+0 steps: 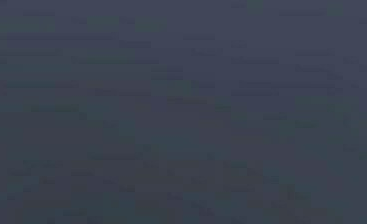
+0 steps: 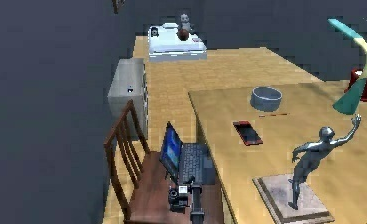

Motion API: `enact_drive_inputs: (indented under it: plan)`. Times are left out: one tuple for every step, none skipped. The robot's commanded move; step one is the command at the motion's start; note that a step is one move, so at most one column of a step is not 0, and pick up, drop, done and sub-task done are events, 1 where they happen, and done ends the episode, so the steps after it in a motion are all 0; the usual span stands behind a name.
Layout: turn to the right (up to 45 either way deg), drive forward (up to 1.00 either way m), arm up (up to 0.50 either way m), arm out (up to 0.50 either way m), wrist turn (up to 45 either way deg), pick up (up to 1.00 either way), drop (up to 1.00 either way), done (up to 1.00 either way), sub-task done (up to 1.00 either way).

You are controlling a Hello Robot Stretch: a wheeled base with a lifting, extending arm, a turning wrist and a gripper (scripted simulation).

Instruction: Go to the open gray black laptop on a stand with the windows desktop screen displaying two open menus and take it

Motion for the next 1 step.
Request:
enact_drive_inputs:
  plan:
    - [0.0,0.00,0.00,0.00,0.0,0.00,0.00,1.00,0.00]
